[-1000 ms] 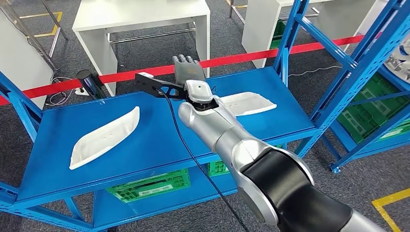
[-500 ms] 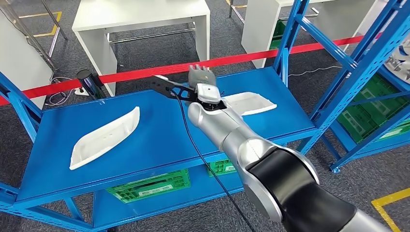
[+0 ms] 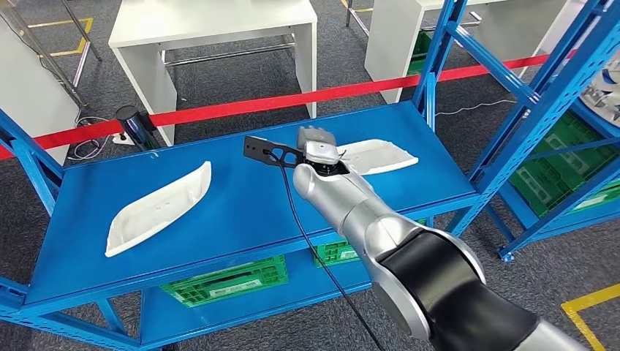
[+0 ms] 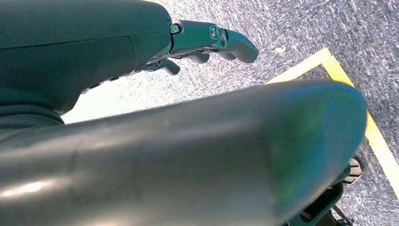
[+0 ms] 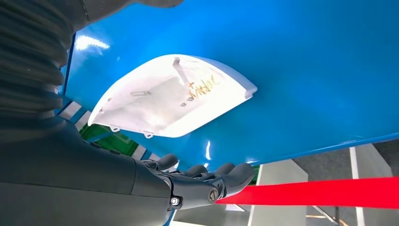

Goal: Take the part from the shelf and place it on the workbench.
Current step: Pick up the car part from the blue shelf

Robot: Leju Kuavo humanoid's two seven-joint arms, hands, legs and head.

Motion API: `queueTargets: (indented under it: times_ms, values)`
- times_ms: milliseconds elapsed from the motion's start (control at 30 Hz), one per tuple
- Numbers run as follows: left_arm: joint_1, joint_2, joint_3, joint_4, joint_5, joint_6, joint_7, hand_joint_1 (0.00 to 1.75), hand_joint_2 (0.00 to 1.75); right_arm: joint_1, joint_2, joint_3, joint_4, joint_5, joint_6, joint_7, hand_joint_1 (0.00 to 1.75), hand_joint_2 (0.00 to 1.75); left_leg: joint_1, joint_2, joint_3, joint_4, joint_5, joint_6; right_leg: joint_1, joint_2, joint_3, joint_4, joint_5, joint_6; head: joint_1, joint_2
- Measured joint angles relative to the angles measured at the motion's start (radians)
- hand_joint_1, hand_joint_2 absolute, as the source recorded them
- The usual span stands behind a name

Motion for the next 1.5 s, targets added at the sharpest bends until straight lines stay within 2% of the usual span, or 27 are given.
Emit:
queueTargets:
  times_ms: [867, 1500]
  values:
    - [-0.004, -0.001, -0.014, 0.000, 0.007, 0.000, 0.016, 0.00, 0.00, 0.003, -0.035, -0.008, 0.012, -0.006, 0.098, 0.128, 0.00, 1.75, 0.000, 0.000, 0.000, 0.000, 0.000, 0.000, 0.000, 0.000, 0.000, 0.000, 0.000, 0.000, 0.000, 0.000]
    - [-0.003, 0.000, -0.041, 0.000, -0.001, 0.000, 0.012, 0.00, 0.00, 0.020, -0.090, -0.008, 0.018, 0.026, 0.135, 0.151, 0.00, 1.75, 0.000, 0.000, 0.000, 0.000, 0.000, 0.000, 0.000, 0.000, 0.000, 0.000, 0.000, 0.000, 0.000, 0.000]
